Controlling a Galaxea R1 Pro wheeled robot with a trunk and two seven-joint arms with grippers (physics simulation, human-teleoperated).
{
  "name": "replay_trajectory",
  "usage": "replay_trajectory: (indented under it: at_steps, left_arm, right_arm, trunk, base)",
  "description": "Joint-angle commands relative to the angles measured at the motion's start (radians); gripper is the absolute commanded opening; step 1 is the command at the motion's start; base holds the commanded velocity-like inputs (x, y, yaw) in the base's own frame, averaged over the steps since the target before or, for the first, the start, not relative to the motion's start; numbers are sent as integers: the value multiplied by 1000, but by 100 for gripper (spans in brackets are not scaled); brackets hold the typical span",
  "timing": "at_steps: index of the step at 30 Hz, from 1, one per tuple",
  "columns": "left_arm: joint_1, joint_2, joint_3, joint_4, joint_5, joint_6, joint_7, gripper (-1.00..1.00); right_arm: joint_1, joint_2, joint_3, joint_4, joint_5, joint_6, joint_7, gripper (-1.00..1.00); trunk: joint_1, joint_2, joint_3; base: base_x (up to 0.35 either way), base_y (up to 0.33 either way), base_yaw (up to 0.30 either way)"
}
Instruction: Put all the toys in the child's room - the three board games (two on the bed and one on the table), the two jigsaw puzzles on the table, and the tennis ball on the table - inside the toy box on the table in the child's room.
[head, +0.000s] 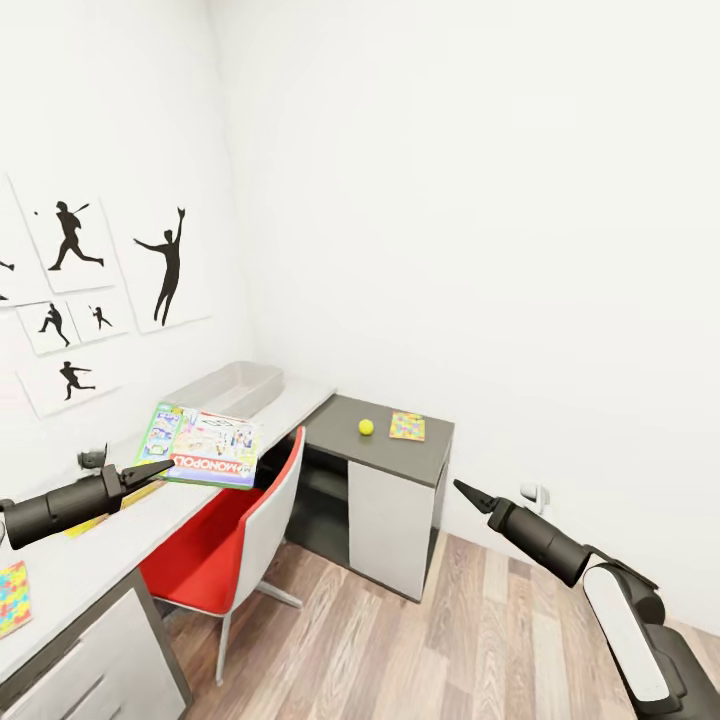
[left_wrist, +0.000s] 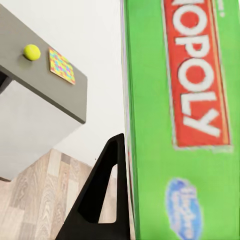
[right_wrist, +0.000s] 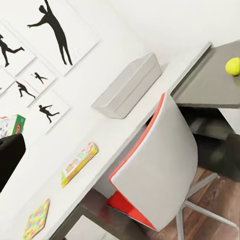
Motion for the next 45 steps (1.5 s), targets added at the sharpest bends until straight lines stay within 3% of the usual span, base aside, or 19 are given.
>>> replay_trajectory:
  at_steps: [1,17,45]
  left_arm:
    - [-1,0,1,1,1,5,-6,-100]
    - [-1,-3,-2,2,-2,3,-6,-100]
    - [-1,-7,-6,2,0,2,-5,-100]
  right_arm:
    - [0,0,-2,0,-7,8,1,100]
    - [-1,1,-3,-2,-8,3,2,100]
    - [-1,0,-3,0,-6,3,2,100]
  trunk:
    - [1,-1,-1]
    - [1,-1,-2]
    - [1,-1,-2]
  base:
    - [320,0,264]
    - [321,-10,53]
    - [321,-125,279]
